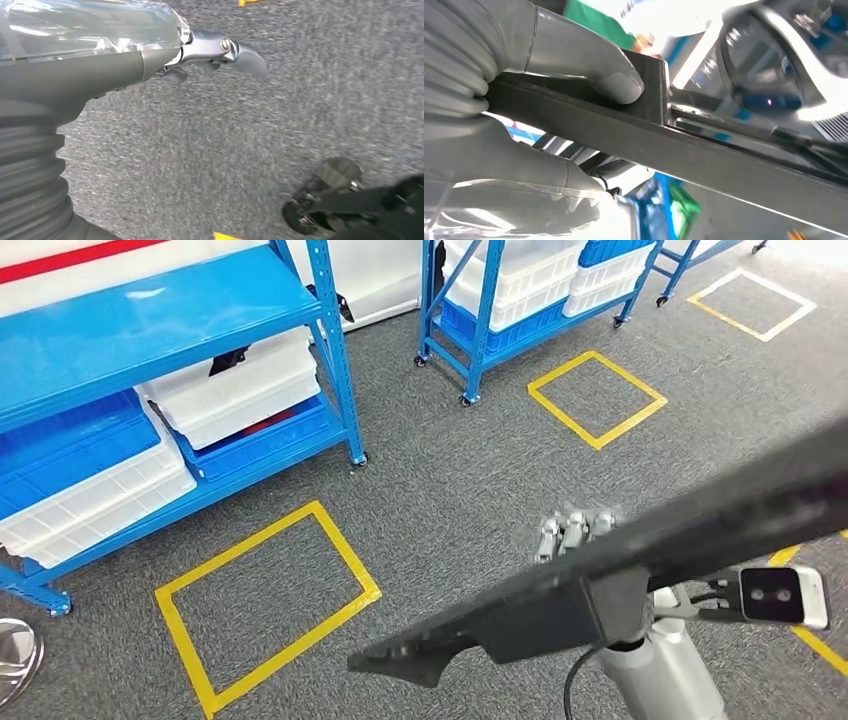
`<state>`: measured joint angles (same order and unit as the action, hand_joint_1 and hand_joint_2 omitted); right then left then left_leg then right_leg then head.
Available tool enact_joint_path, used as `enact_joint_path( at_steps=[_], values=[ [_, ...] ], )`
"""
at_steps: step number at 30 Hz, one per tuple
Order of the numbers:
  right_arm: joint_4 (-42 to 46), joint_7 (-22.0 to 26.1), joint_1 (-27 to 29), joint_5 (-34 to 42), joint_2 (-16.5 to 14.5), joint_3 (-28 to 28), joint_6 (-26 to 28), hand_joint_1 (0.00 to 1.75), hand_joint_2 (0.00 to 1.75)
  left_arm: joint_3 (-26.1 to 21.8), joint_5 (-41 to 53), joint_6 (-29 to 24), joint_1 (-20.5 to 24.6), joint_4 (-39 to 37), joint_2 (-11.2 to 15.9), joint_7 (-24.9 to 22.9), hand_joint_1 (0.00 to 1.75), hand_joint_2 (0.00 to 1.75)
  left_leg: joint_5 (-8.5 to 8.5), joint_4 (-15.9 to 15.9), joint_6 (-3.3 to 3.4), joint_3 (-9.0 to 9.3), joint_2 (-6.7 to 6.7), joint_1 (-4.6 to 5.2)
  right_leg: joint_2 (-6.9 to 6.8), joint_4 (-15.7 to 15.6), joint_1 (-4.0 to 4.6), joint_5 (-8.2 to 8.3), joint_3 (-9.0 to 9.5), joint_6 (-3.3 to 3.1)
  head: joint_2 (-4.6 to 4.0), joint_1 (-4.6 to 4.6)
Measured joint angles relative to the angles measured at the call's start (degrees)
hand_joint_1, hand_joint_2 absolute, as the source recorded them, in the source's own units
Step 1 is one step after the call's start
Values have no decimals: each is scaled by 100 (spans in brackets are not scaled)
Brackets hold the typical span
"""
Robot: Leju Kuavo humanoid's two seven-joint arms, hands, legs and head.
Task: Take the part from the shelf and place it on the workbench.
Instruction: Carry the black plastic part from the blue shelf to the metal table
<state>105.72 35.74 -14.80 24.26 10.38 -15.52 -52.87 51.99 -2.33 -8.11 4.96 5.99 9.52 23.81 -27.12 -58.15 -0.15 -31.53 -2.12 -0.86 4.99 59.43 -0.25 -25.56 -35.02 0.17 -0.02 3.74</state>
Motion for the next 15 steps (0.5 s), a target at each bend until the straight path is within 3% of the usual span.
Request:
enact_joint_path(
  at_steps=[2,3,5,6,7,9,11,13,15],
  values=[
    [134,0,295,-259,-179,258,-367,175,175,-47,-1,-45,-5,0,-2,-79,0,175,39,61,72,17,98,-30,-200,267,4,-196,-122,71,0,0],
    [203,0,452,-373,-296,392,-525,175,175,-58,-2,-64,-16,0,-1,-120,0,175,46,72,91,20,150,-28,-327,567,-10,-372,-257,104,0,-1],
    [349,0,815,-601,-591,655,-846,175,175,-61,-4,-90,-52,0,-1,-189,0,175,42,72,103,11,261,-25,-433,1300,-47,-695,-597,166,0,0],
    [424,0,1009,-715,-765,783,-1036,175,175,-61,-5,-98,-70,0,-2,-218,0,175,37,71,100,10,318,-25,-451,1510,-66,-742,-692,187,0,-1],
    [505,0,1196,-820,-956,916,-1243,175,175,-61,-5,-109,-83,0,-4,-248,0,175,30,70,92,11,375,-25,-469,1507,-82,-682,-681,201,0,-1],
    [638,0,1481,-947,-1329,1182,-1613,175,175,-61,-4,-144,-96,0,-17,-300,0,175,9,68,60,31,476,-24,-588,871,-98,-345,-330,198,0,-1],
    [710,0,1646,-978,-1658,1441,-1837,175,175,-61,-4,-179,-103,0,-28,-335,0,175,-24,59,0,58,572,2,-784,162,-52,-127,46,126,0,0],
    [752,0,1751,-972,-1916,1675,-1926,175,175,-60,-5,-177,-104,0,-26,-345,0,175,-45,62,-74,85,669,25,-818,-48,1,-116,132,28,0,0],
    [806,0,1846,-933,-2086,1867,-1919,175,175,-56,-4,-130,-96,-1,-14,-345,0,175,-67,66,-143,114,733,14,-701,-76,-3,-90,127,-53,0,1]
  ],
)
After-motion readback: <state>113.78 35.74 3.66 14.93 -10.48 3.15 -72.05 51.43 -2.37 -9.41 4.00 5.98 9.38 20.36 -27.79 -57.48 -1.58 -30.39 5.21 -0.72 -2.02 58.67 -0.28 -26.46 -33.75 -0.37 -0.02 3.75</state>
